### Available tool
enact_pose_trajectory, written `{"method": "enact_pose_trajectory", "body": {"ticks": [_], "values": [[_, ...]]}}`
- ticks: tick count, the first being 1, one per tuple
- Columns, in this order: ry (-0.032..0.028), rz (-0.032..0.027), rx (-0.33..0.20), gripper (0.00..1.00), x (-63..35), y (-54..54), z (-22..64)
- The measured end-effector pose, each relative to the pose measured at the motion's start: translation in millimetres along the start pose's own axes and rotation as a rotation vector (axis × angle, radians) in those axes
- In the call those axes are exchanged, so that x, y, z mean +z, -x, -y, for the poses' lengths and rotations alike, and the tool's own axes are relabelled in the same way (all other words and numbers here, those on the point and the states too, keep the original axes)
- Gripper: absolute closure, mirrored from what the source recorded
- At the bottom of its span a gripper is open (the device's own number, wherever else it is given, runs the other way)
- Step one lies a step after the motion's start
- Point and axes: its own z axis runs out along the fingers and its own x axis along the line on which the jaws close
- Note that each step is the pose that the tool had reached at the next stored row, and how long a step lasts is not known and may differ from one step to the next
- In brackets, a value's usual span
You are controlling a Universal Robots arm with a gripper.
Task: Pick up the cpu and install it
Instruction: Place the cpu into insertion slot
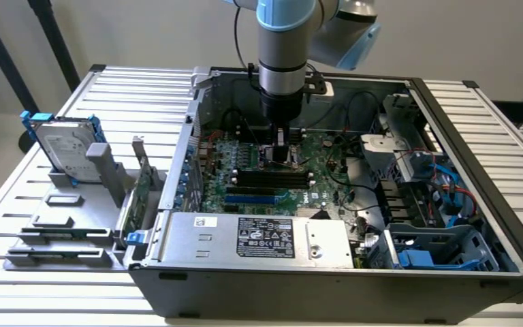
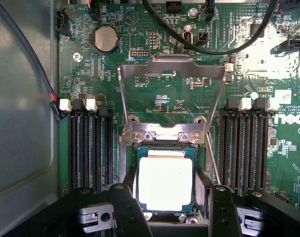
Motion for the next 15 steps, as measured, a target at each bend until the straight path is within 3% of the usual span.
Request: {"method": "enact_pose_trajectory", "body": {"ticks": [3, 4, 10, 15], "values": [[0.0, 0.0001, 0.0, 0.44, 0.0, 0.0, 0.0], [0.0, 0.0002, 0.0, 0.37, 0.0, 0.0, 0.0], [-0.0001, 0.0002, 0.0, 0.37, -0.8, 0.0, -0.1], [-0.0001, 0.0001, 0.0, 0.37, -11.9, -0.3, -0.8]]}}
